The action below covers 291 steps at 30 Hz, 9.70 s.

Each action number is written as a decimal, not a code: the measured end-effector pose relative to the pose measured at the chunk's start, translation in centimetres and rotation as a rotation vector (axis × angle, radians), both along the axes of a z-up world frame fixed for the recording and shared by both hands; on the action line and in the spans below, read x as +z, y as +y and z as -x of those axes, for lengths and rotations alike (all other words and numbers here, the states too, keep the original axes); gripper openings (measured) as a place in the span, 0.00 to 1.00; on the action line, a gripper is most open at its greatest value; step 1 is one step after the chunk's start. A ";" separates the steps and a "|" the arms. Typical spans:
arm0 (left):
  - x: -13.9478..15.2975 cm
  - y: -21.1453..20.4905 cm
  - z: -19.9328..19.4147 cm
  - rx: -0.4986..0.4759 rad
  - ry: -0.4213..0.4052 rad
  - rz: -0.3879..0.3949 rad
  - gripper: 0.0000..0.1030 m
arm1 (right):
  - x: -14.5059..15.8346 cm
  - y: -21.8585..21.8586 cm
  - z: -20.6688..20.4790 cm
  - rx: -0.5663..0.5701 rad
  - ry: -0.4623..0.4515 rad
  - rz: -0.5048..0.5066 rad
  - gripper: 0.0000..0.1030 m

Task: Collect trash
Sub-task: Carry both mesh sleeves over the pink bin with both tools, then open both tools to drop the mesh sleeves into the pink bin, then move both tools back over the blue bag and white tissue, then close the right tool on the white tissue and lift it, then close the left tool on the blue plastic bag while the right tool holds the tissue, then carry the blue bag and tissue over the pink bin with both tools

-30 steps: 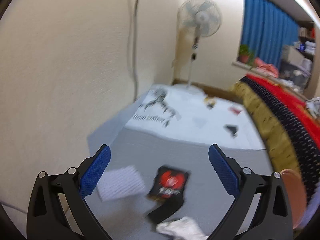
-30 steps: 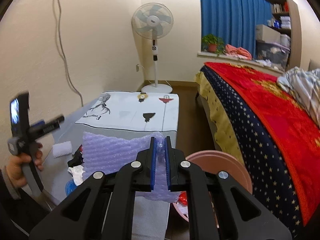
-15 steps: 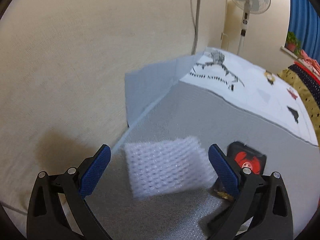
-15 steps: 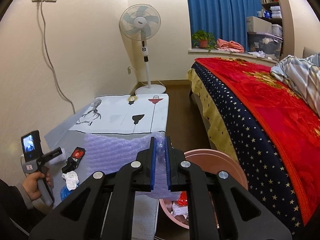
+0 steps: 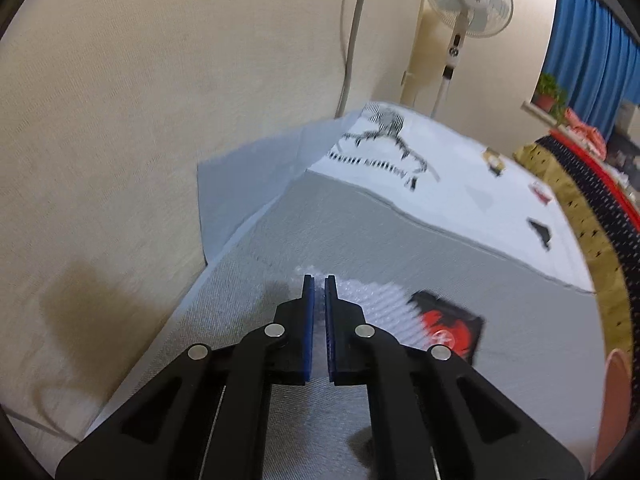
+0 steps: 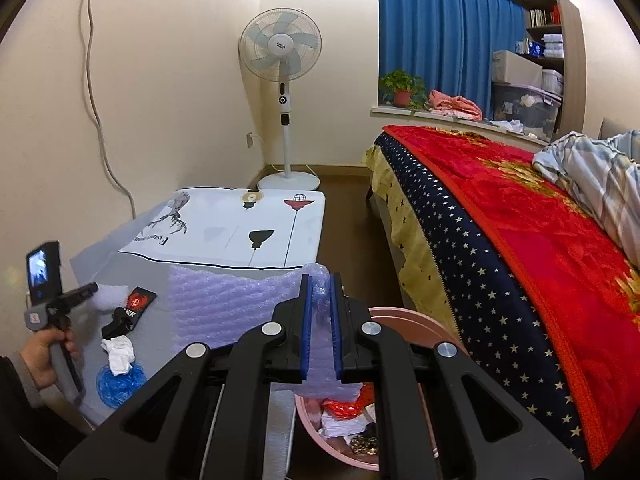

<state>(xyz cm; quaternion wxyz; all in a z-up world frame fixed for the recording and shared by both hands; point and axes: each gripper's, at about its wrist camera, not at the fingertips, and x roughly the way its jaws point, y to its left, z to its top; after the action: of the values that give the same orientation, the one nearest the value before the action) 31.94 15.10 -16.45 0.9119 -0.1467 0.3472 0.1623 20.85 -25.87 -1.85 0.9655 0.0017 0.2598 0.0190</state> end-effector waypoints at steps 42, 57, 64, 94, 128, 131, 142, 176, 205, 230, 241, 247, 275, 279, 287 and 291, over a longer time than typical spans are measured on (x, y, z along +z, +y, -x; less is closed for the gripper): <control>15.0 -34.0 9.7 -0.972 -0.347 0.013 0.05 | 2.0 -16.2 10.6 -0.377 -0.006 0.025 0.09; 11.6 -38.5 7.1 -0.982 -0.218 0.035 0.05 | -1.6 -17.6 5.3 -0.377 0.106 0.022 0.09; 9.1 -38.0 4.6 -0.970 -0.164 0.015 0.05 | -4.4 -15.4 0.0 -0.282 0.194 0.108 0.09; 12.2 -26.7 13.1 -0.617 -0.156 -0.120 0.90 | 2.1 -8.1 7.4 -0.177 -0.047 -0.025 0.88; 22.2 -21.6 34.8 -0.559 -0.314 -0.170 0.92 | 9.4 -2.2 26.6 -0.060 -0.229 -0.086 0.93; 21.3 -20.9 33.0 -0.537 -0.279 -0.177 0.92 | 8.3 -1.2 24.6 -0.039 -0.191 -0.082 0.93; 17.2 -11.9 22.4 -0.280 -0.182 -0.301 0.92 | -1.4 5.5 12.3 -0.001 -0.007 -0.065 0.93; 12.3 -2.9 10.9 -0.072 -0.085 -0.352 0.92 | -16.6 24.0 -2.1 0.431 0.176 -0.043 0.36; 12.5 -3.4 11.7 -0.071 -0.101 -0.341 0.92 | -12.0 18.9 -2.5 0.315 0.108 -0.078 0.08; 12.3 -3.5 11.2 -0.074 -0.087 -0.337 0.92 | -14.4 19.2 -2.9 0.333 0.153 -0.061 0.07; 12.2 -6.4 13.0 -0.121 -0.215 -0.224 0.92 | -4.2 12.9 1.2 0.249 -0.017 -0.028 0.07; 8.9 -12.1 16.2 -0.154 -0.334 -0.132 0.92 | -2.0 9.0 5.0 0.200 -0.052 -0.043 0.07; -4.0 -15.3 10.6 -0.344 -0.007 -0.037 0.18 | -5.5 0.8 5.8 0.036 0.047 -0.110 0.07; -2.9 -15.9 10.7 -0.365 -0.001 -0.038 0.12 | -5.4 0.7 5.9 0.030 0.043 -0.109 0.07; 4.1 -17.7 13.4 -0.453 -0.054 -0.081 0.11 | -4.7 1.4 6.4 0.049 0.035 -0.092 0.07; 8.2 -18.7 15.6 -0.501 -0.078 -0.085 0.11 | -3.4 2.2 7.0 0.071 0.064 -0.068 0.07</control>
<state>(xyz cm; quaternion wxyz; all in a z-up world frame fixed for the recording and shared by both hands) 16.29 -3.62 -8.25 0.9417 -0.0239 0.3302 -0.0599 13.81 -23.62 -5.23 0.9548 0.0259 0.2896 0.0618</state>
